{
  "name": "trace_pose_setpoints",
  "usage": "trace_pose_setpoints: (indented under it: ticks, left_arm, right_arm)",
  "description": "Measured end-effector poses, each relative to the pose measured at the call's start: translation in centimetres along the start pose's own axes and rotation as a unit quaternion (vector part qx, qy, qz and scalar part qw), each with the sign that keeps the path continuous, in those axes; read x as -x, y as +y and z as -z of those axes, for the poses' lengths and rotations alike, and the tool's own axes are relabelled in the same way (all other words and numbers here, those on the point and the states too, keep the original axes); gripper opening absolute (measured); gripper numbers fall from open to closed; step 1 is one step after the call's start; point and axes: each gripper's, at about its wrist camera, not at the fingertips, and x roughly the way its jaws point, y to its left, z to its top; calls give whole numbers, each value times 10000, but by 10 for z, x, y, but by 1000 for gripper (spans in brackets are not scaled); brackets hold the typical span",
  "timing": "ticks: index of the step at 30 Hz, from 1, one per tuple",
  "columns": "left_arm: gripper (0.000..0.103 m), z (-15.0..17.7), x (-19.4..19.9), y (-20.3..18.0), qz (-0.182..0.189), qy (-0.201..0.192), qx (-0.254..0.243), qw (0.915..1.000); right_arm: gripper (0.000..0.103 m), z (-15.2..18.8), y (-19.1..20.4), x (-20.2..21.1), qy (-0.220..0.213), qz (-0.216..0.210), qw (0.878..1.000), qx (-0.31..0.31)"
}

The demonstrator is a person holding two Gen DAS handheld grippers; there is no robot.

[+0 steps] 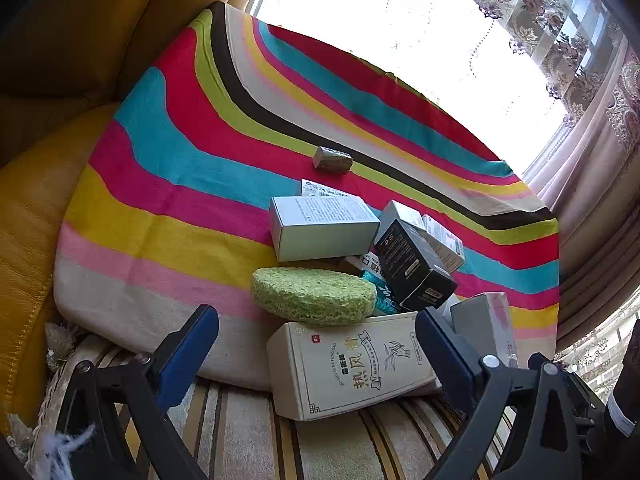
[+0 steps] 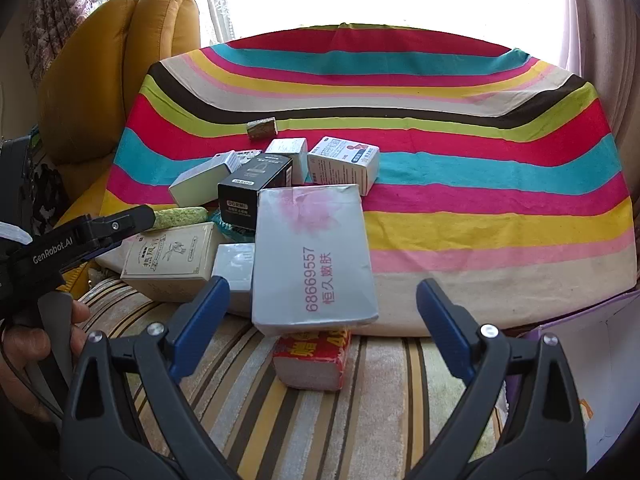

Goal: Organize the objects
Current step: 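Move both open tools back to the pile on the cloth, then grasp the white tissue pack with the right tool while the left tool grasps the round green sponge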

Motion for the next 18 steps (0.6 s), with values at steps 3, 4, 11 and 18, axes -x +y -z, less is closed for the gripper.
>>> trace_pose_setpoints:
  ticks: [3, 4, 11, 18]
  left_arm:
    - [100, -6, -11, 0, -51, 103, 2, 9999]
    - [100, -8, -15, 0, -59, 141, -7, 9999]
    - [100, -13, -35, -2, -156, 369, -135, 9991]
    - [88, -12, -42, -4, -204, 478, -193, 9985]
  right_arm:
    - [96, -4, 3, -9, 56, -11, 10000, 53]
    - [96, -6, 3, -12, 71, -7, 10000, 58]
    - [96, -11, 1, -27, 206, 27, 9998, 43]
    - [84, -11, 0, -34, 280, 48, 9996, 42]
